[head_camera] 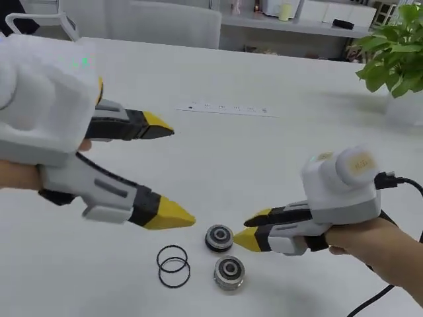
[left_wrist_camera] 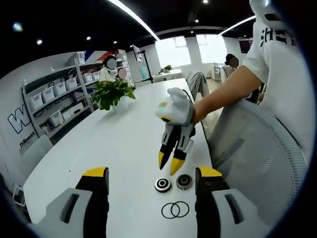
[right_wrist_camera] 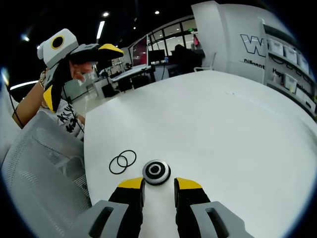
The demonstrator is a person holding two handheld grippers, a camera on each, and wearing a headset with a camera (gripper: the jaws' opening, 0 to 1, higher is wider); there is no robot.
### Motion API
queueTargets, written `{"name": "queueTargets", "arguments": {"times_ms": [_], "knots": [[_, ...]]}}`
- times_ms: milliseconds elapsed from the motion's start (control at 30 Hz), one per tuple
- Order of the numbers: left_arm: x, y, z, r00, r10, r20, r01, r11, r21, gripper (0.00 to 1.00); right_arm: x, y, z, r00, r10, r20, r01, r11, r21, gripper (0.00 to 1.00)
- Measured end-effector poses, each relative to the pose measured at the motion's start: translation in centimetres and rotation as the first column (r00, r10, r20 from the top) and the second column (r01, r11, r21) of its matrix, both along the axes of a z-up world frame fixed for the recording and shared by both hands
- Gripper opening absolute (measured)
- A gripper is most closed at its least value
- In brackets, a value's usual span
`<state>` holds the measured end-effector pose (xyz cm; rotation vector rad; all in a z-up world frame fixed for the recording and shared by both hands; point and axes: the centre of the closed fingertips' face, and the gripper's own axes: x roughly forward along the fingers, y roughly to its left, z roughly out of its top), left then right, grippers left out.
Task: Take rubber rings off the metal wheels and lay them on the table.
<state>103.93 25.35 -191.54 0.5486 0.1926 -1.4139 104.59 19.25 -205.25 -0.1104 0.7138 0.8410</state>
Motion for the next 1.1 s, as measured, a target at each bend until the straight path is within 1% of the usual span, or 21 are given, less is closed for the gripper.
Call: {"name": "queueTargets", "arguments": {"times_ms": [67, 133, 233, 333, 400, 467, 567, 667, 700, 767, 867, 933, 1033, 1100], "knots": [[0.2, -0.8, -0.4, 1.0, -0.006, -0.004, 0.006, 1.0, -0.004, 0.64, 0.0, -0.1, -0.3, 1.0, -0.003, -0.008, 0.003, 1.0, -0.003, 0.21], [0.3, -1.9, -1.1, 1.0, -0.019, -0.009, 0.019, 1.0, -0.003, 0.63, -0.1, -0.1, -0.4, 1.0, -0.004, -0.011, 0.004, 1.0, -0.001, 0.21], [0.3, -3.2, -2.5, 0.999, -0.036, -0.025, 0.036, 0.999, 0.0, 0.62, -0.1, 0.1, -0.7, 1.0, 0.005, -0.009, -0.005, 1.0, -0.008, 0.21], [0.4, -4.0, -3.8, 0.998, -0.05, -0.029, 0.05, 0.999, 0.008, 0.59, -0.2, 0.2, -1.0, 1.0, 0.02, -0.01, -0.02, 1.0, -0.016, 0.21], [0.7, -4.5, -4.7, 0.998, -0.049, -0.038, 0.049, 0.999, 0.014, 0.57, -0.3, 0.3, -1.3, 1.0, 0.029, -0.009, -0.029, 0.999, -0.027, 0.21], [1.1, -4.9, -5.5, 0.998, -0.045, -0.04, 0.046, 0.999, 0.013, 0.54, -0.3, 0.3, -1.6, 0.999, 0.033, -0.008, -0.034, 0.999, -0.037, 0.21], [1.8, -5.2, -6.7, 0.998, -0.023, -0.055, 0.023, 1.0, 0.013, 0.46, -0.3, 0.5, -1.8, 0.999, 0.041, 0.002, -0.041, 0.998, -0.047, 0.21], [1.9, -5.3, -8.1, 0.997, -0.013, -0.073, 0.014, 1.0, 0.021, 0.39, -0.4, 0.7, -2.0, 0.999, 0.051, 0.003, -0.051, 0.997, -0.052, 0.2], [1.9, -5.3, -8.7, 0.997, -0.01, -0.079, 0.012, 1.0, 0.029, 0.36, -0.4, 0.7, -2.0, 0.998, 0.056, 0.012, -0.055, 0.997, -0.056, 0.2], [1.7, -5.2, -9.7, 0.996, -0.007, -0.088, 0.011, 0.999, 0.044, 0.34, -0.3, 0.8, -1.9, 0.998, 0.056, 0.016, -0.055, 0.997, -0.059, 0.2], [1.5, -5.2, -11.2, 0.995, -0.003, -0.103, 0.01, 0.998, 0.065, 0.34, -0.1, 0.7, -1.9, 0.998, 0.053, 0.023, -0.052, 0.997, -0.061, 0.2], [1.6, -5.2, -11.8, 0.995, 0.005, -0.099, 0.003, 0.997, 0.08, 0.32, -0.1, 0.7, -2.0, 0.998, 0.052, 0.02, -0.051, 0.997, -0.062, 0.2], [1.6, -5.2, -12.7, 0.993, 0.011, -0.115, 0.0, 0.996, 0.095, 0.29, -0.1, 0.7, -2.1, 0.998, 0.052, 0.024, -0.05, 0.996, -0.068, 0.2], [1.7, -5.2, -13.2, 0.993, 0.017, -0.117, -0.005, 0.995, 0.104, 0.25, 0.0, 0.7, -2.1, 0.998, 0.051, 0.026, -0.049, 0.996, -0.069, 0.2]]}}
